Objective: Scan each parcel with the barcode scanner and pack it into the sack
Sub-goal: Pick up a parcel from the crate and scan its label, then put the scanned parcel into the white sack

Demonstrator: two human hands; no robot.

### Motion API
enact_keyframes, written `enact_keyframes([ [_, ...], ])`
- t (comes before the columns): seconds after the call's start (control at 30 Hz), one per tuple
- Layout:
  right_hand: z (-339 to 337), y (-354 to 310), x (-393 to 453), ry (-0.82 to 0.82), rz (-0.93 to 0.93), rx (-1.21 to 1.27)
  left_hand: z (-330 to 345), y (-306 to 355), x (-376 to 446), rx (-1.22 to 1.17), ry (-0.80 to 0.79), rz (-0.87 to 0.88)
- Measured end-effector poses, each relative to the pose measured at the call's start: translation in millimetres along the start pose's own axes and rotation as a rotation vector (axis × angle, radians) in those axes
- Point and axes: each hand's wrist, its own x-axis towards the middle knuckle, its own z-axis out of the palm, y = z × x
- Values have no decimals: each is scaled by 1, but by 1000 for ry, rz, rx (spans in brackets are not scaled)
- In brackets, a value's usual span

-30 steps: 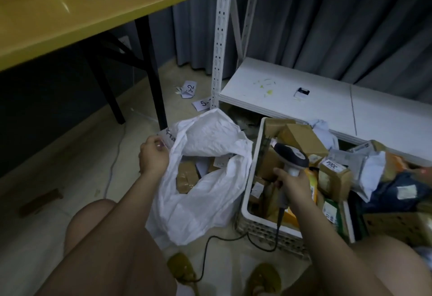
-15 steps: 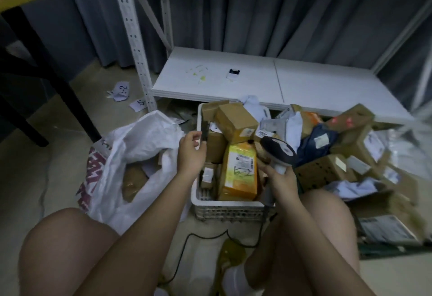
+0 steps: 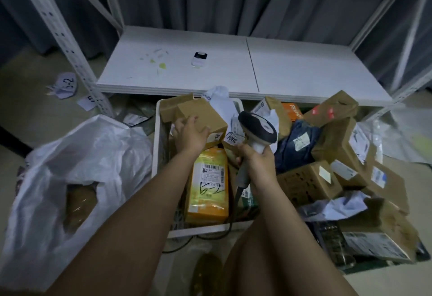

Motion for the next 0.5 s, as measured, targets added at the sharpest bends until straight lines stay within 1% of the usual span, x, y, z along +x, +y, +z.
enact_keyframes([
  [0.1,7,0,24,-40,-3,-11,12,5,19,105,-51,50],
  [0.17,11,1,36,-48,-4,-29,19,3,28,194,-110,76],
  [0.23,12,3,43,-48,18,-32,23,-3,32,263,-134,87],
  [0.4,1,4,46,-55,77,21,25,-20,31,260,-136,78],
  [0.5,-5,3,47,-38,85,31,20,-23,24,237,-59,46],
])
